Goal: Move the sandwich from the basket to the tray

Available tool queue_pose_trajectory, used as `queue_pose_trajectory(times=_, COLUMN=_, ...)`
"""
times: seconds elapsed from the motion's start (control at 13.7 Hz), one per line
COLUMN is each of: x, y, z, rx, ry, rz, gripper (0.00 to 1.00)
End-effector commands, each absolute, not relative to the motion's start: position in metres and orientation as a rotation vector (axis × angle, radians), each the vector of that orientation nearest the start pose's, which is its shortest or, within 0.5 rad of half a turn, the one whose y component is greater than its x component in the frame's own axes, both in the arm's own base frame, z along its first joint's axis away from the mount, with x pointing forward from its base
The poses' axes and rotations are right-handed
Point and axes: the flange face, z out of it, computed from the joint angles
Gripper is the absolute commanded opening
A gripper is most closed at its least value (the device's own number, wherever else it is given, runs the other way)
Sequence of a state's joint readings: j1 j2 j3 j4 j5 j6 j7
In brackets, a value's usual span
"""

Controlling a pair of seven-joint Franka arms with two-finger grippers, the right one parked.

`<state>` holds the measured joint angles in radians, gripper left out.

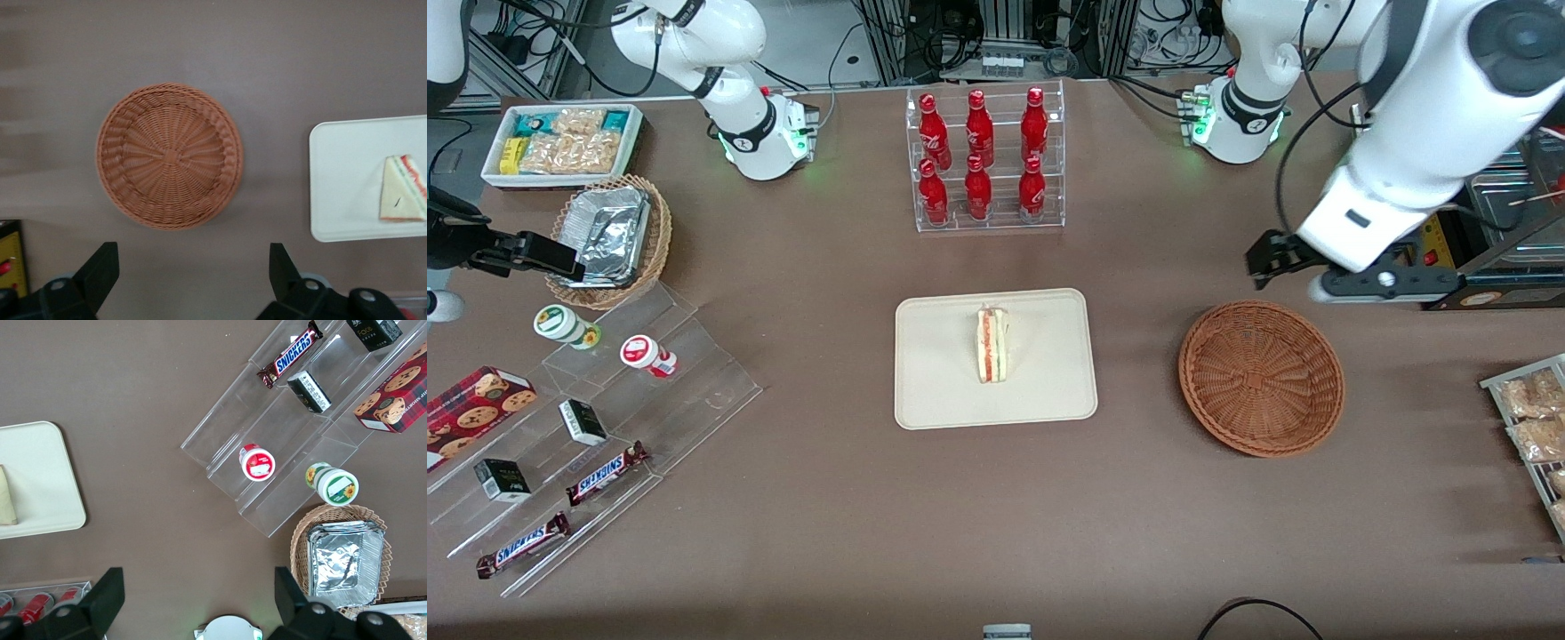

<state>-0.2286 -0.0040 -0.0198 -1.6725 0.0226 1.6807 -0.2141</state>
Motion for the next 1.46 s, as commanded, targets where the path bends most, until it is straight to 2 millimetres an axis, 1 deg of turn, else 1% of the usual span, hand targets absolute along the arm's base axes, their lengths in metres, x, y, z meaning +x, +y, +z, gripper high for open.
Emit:
queue_pose_trajectory(times=0.0, x=0.525, y=-0.100, z=0.597, rx=-3.110, ry=0.142, rz=-0.028, gripper=0.99)
queue_pose_trajectory(times=0.15, x=0.515, y=-0.078, z=0.596, rx=-3.110, ry=0.163, rz=-0.016, gripper=0.99)
queue_pose_trajectory(times=0.29, x=0.508, y=-0.062, z=0.600, rx=-3.113, ry=0.186, rz=-0.021, gripper=0.99)
queue_pose_trajectory(times=0.37, x=0.508, y=-0.056, z=0.601, rx=-3.116, ry=0.186, rz=-0.018, gripper=0.99)
queue_pose_trajectory(times=0.51, x=0.514, y=-0.043, z=0.604, rx=-3.120, ry=0.148, rz=-0.030, gripper=0.99)
queue_pose_trajectory(times=0.59, x=0.522, y=-0.041, z=0.603, rx=-3.122, ry=0.129, rz=-0.025, gripper=0.99)
queue_pose_trajectory(times=0.8, x=0.541, y=-0.039, z=0.610, rx=-3.120, ry=0.140, rz=-0.010, gripper=0.99)
queue_pose_trajectory(times=0.95, x=0.555, y=-0.026, z=0.613, rx=-3.129, ry=0.099, rz=-0.029, gripper=0.99)
queue_pose_trajectory(times=1.02, x=0.558, y=-0.025, z=0.615, rx=-3.129, ry=0.097, rz=-0.036, gripper=0.99)
queue_pose_trajectory(times=1.17, x=0.561, y=-0.016, z=0.614, rx=-3.142, ry=0.068, rz=-0.041, gripper=0.99)
queue_pose_trajectory(times=1.39, x=0.562, y=-0.019, z=0.615, rx=-3.144, ry=0.075, rz=-0.048, gripper=0.99)
